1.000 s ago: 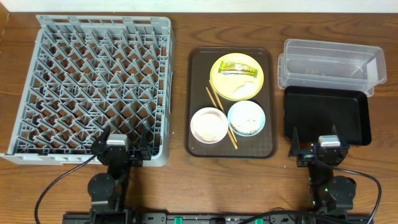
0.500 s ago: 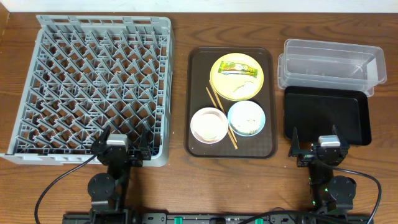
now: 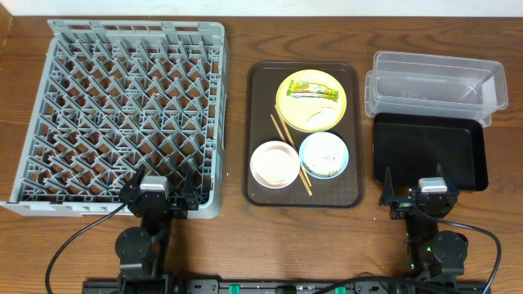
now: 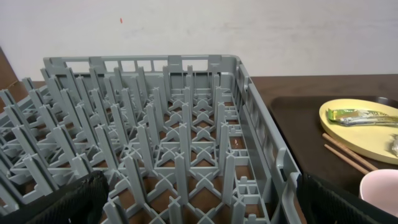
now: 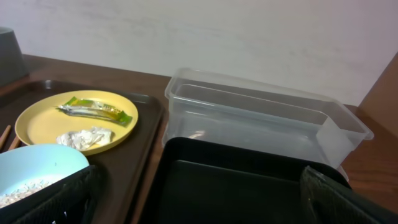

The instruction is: Sort waste into correct bins and load items into the dishwasher

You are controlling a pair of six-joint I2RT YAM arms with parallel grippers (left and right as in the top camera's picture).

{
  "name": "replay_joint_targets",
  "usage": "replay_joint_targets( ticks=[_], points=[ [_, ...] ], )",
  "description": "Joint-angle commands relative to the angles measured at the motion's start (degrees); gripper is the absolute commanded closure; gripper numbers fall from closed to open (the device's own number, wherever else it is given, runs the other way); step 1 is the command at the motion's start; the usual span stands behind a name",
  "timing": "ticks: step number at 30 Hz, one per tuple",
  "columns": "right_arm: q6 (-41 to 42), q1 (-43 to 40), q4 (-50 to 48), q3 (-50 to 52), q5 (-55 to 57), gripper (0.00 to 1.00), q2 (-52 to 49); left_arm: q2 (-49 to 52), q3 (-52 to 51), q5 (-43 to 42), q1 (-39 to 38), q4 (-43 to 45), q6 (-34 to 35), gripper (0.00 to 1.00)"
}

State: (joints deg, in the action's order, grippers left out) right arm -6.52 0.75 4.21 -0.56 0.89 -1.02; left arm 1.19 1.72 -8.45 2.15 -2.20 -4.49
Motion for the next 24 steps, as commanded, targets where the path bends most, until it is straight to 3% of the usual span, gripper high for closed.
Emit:
replay_joint_targets(
  ticks=[1,16,24],
  points=[
    [-0.2,-0.7,0.0,0.2,0.6,0.01,-0.1,0.2,-1.5,-0.1,-0.2,-1.1,0.4,0.01],
    [-0.3,-0.7,-0.3,0.2,1.0,0.01,-0.1,0.2,-1.5,-0.1,-0.2,-1.1,0.4,0.01],
    [8.9,-0.7,-0.3,0.2,0.9,0.01,-0.1,0.2,-1.5,-0.1,-0.2,-1.0,0.4,0.01]
  ],
)
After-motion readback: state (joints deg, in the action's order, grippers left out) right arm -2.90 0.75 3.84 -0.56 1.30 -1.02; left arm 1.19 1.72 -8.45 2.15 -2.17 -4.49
